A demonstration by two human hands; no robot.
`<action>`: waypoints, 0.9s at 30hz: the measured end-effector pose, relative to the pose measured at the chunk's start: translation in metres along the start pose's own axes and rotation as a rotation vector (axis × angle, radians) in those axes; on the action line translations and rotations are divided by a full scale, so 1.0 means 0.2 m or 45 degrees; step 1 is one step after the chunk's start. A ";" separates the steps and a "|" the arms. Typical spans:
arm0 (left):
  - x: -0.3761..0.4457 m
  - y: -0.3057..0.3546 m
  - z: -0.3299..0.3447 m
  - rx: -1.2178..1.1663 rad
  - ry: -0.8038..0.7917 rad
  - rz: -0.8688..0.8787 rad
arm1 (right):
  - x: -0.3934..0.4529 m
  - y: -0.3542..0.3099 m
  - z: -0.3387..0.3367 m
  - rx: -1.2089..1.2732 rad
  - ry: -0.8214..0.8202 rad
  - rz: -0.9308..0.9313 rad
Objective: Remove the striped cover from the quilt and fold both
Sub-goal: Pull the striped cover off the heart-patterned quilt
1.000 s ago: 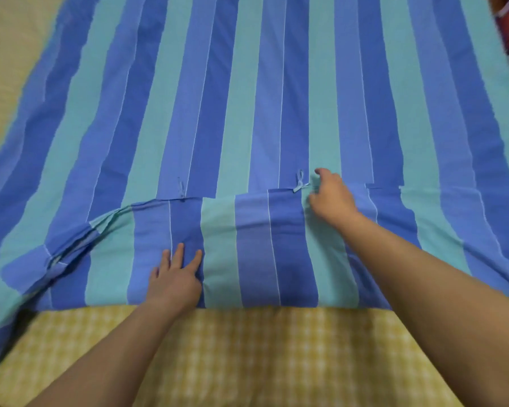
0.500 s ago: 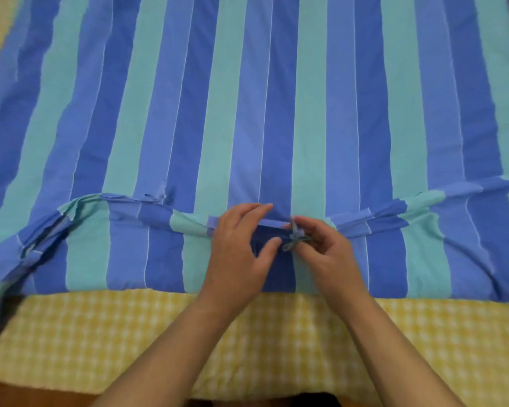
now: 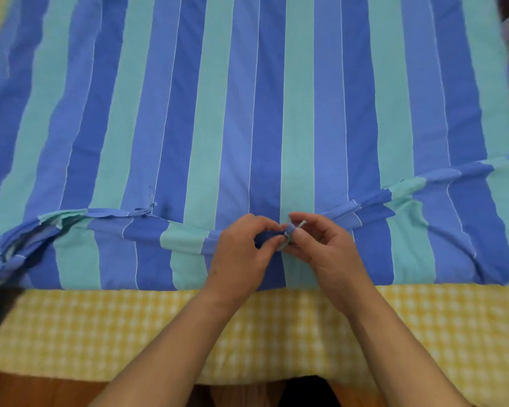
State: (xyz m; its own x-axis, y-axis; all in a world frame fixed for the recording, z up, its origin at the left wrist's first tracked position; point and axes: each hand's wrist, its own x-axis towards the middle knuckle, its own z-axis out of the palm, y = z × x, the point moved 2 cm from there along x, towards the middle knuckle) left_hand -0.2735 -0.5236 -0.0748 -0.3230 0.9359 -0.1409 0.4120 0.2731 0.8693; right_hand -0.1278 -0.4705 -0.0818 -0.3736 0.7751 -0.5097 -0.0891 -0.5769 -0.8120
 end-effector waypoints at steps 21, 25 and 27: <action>-0.19 -0.11 -0.03 -0.532 -0.294 -0.541 | 0.22 -0.28 -0.04 -0.664 0.367 -0.056; -0.18 -0.07 -0.05 -0.649 -0.262 -0.572 | 0.09 -0.18 -0.03 -0.753 0.144 0.096; -0.18 -0.06 -0.06 -0.609 -0.256 -0.548 | 0.00 -0.14 -0.03 -0.792 0.103 0.102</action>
State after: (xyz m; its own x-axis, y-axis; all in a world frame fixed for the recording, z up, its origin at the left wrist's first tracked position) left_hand -0.2765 -0.5626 -0.0750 -0.1899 0.8017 -0.5668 -0.1554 0.5454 0.8236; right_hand -0.1189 -0.4526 -0.0610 -0.2834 0.7669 -0.5759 0.4990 -0.3949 -0.7714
